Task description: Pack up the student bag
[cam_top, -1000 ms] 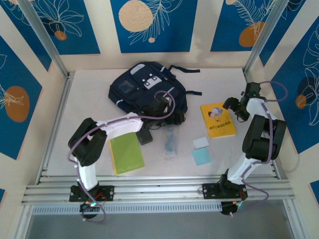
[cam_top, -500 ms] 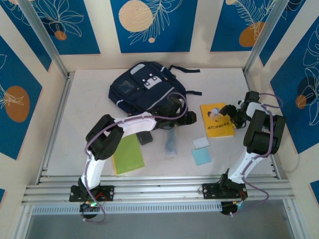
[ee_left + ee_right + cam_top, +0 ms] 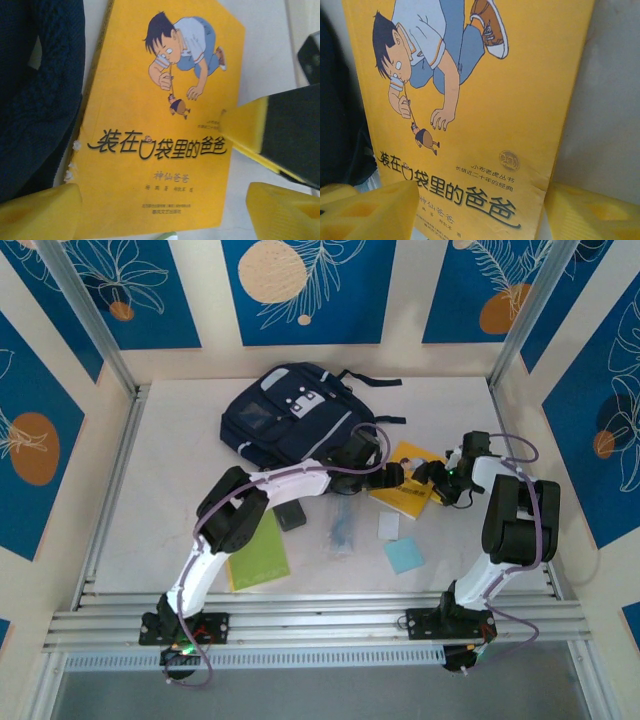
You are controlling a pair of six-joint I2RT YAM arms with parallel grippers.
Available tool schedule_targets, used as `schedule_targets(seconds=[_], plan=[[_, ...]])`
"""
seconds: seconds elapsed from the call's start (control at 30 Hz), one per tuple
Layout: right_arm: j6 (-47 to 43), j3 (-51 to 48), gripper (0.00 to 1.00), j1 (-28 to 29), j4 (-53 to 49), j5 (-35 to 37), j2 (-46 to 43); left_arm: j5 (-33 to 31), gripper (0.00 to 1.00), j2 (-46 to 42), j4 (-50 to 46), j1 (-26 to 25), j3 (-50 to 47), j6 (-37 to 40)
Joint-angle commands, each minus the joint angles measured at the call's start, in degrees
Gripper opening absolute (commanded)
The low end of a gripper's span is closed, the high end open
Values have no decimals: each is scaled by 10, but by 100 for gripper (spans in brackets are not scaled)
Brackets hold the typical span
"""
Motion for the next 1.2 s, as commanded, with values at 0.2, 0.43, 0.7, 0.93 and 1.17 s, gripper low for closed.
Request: schedule_targets(seconds=[0.2,0.43,0.7,0.93,1.17], plan=[[17,17,50,29,-6,-25,-35,17,75,54,-61,-3,34,25],[32,30,35,45,-13,-25,-47,18,74,54,-60,-4,35,27],[37,31,0,48,-8,-22,-29,30,75,36,-60,-4,33,21],[16,47,0,43,-43,-33,-105,49,87,-46,-47,30,33,25],[-14,130,0,81,-106,-69,-157,75,90,-141,-35,107,5,42]])
